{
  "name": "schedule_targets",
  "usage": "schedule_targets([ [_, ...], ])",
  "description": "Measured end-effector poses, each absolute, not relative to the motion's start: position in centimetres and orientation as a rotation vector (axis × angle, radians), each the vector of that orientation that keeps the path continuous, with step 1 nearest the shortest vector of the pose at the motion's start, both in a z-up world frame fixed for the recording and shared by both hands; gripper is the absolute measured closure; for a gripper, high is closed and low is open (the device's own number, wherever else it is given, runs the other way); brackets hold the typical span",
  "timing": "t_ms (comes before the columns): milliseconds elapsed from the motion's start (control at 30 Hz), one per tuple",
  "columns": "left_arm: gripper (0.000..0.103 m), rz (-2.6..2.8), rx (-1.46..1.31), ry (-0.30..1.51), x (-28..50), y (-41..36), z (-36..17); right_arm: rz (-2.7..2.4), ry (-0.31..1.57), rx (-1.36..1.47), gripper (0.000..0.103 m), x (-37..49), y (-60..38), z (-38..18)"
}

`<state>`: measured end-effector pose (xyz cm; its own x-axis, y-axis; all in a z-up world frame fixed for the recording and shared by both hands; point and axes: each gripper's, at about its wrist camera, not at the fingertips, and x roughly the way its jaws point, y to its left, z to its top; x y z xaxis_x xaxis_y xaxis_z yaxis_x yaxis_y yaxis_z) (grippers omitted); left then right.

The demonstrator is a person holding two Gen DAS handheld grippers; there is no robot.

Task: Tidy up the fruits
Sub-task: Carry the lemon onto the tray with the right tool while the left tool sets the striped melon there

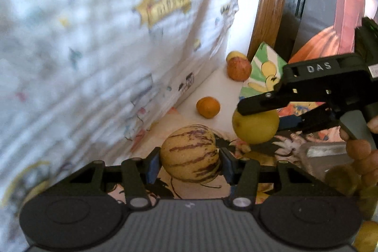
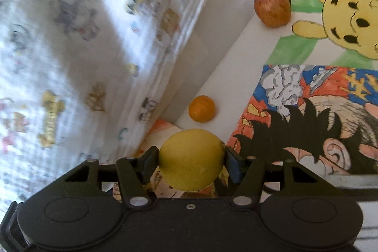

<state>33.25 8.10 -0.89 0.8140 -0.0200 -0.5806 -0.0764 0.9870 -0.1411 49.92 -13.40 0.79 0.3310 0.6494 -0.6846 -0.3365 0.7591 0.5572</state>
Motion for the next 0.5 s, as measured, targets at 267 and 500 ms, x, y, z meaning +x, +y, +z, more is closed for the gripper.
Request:
schedule_targets([
  [267,0.047,0.006,-0.177,0.562,29.0,5.0,2.1,0.68,0.949,0.351,0.041,45.0,-17.3,6.3],
  [500,0.047,-0.08,-0.178,0.539,24.6,0.6,3.9,0.653,0.855,0.32,0.041,39.1,-23.3,10.4],
])
